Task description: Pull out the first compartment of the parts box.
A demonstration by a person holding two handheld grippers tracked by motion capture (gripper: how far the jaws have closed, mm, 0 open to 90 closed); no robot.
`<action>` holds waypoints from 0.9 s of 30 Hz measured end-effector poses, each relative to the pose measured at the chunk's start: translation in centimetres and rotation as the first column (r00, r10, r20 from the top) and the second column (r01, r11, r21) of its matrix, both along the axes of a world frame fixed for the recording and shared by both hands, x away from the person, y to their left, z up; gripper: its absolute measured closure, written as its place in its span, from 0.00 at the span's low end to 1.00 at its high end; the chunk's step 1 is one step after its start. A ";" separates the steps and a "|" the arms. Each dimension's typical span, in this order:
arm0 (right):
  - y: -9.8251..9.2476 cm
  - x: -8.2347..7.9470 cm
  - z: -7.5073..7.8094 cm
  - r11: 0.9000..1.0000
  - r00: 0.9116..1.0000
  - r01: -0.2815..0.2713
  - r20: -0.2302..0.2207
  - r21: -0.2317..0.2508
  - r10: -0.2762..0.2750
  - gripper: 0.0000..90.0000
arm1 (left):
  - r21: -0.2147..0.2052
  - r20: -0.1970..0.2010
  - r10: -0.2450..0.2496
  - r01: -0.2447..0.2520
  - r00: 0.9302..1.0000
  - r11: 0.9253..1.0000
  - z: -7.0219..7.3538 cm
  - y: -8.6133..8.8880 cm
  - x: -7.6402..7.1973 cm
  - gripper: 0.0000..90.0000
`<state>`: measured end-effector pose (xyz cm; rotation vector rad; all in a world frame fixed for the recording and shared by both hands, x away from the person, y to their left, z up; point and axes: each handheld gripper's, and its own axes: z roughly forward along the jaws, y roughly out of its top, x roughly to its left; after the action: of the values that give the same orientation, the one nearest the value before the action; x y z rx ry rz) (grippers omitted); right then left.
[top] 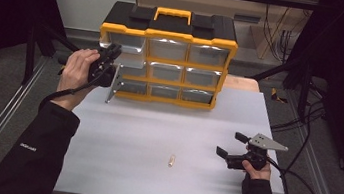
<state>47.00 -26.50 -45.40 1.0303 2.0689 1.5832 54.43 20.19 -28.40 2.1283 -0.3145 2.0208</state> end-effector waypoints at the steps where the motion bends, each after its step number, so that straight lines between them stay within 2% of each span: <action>1: 0.0 0.0 0.0 1.000 1.000 0.000 -0.001 0.001 0.000 0.01 | -0.001 0.001 0.000 0.000 1.000 1.000 0.0 0.0 0.0 0.87; 27: 0.0 0.0 0.0 1.000 1.000 -0.001 0.000 -0.001 0.001 0.01 | 0.008 0.001 0.002 -0.002 1.000 1.000 0.0 0.1 -0.7 0.87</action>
<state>47.01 -26.50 -45.42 1.0286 2.0711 1.5821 53.72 20.27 -28.38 2.1332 -0.3218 2.0257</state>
